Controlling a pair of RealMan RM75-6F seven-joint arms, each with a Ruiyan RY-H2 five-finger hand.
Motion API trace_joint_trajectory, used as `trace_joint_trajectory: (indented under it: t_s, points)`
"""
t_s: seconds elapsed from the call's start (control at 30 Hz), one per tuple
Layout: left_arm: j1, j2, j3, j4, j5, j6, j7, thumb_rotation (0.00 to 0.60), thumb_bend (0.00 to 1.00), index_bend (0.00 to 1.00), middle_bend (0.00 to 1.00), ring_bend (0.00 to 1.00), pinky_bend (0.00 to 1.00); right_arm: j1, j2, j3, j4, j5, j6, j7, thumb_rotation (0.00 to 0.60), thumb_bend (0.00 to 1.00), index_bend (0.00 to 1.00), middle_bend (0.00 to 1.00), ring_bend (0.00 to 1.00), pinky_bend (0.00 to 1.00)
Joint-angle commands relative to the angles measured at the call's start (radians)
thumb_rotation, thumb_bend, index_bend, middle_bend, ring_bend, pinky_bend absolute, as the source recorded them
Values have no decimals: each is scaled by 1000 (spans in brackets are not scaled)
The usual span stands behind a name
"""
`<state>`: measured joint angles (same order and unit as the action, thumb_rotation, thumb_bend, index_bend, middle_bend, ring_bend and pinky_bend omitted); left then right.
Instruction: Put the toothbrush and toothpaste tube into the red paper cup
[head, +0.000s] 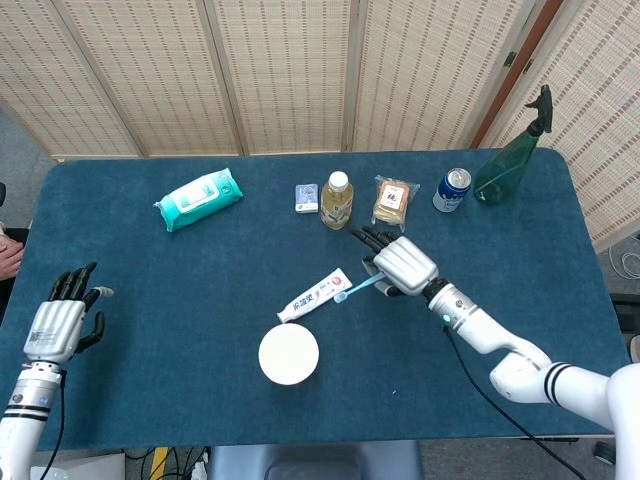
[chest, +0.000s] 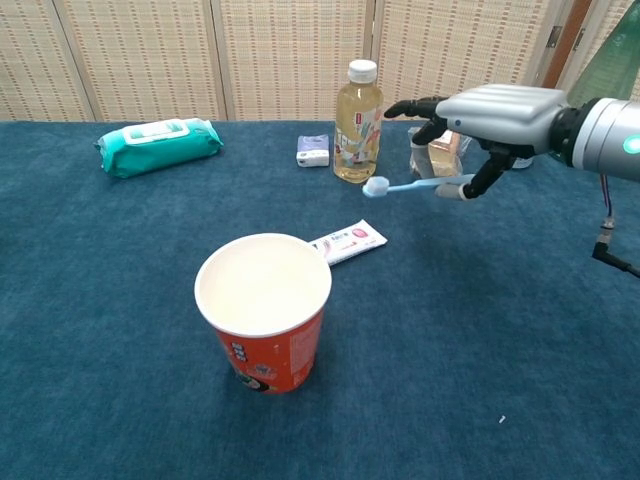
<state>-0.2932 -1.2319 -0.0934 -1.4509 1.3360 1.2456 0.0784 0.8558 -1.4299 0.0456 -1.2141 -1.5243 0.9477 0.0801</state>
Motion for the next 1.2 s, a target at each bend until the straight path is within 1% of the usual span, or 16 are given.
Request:
trace_joint_trajectory:
  t_s: [0.03, 0.23, 0.4, 0.67, 0.93, 1.2]
  points:
    - [1, 2, 0, -2, -2, 0, 2, 600, 600, 306, 0, 0, 0, -7, 11, 19, -30, 13, 9, 45, 600, 310, 623, 18, 0, 246]
    - [2, 3, 1, -1, -5, -3, -1, 600, 600, 306, 0, 0, 0, -9, 27, 43, -95, 11, 24, 151, 600, 310, 623, 24, 0, 246]
    - [2, 3, 1, 1, -4, -3, -4, 600, 600, 306, 0, 0, 0, -10, 52, 62, -170, 8, 33, 264, 600, 310, 623, 30, 0, 246]
    - [4, 4, 3, 1, -5, -3, -3, 600, 599, 306, 0, 0, 0, 0, 102, 78, -271, -6, 16, 429, 600, 311, 623, 36, 0, 246]
    - [7, 2, 5, 6, -5, -1, -7, 600, 600, 306, 0, 0, 0, 13, 123, 81, -339, -49, 23, 547, 600, 310, 623, 37, 0, 246]
    - [16, 2, 8, 8, -6, 6, -14, 600, 600, 306, 0, 0, 0, 34, 105, 75, -367, -96, 32, 619, 600, 310, 623, 38, 0, 246]
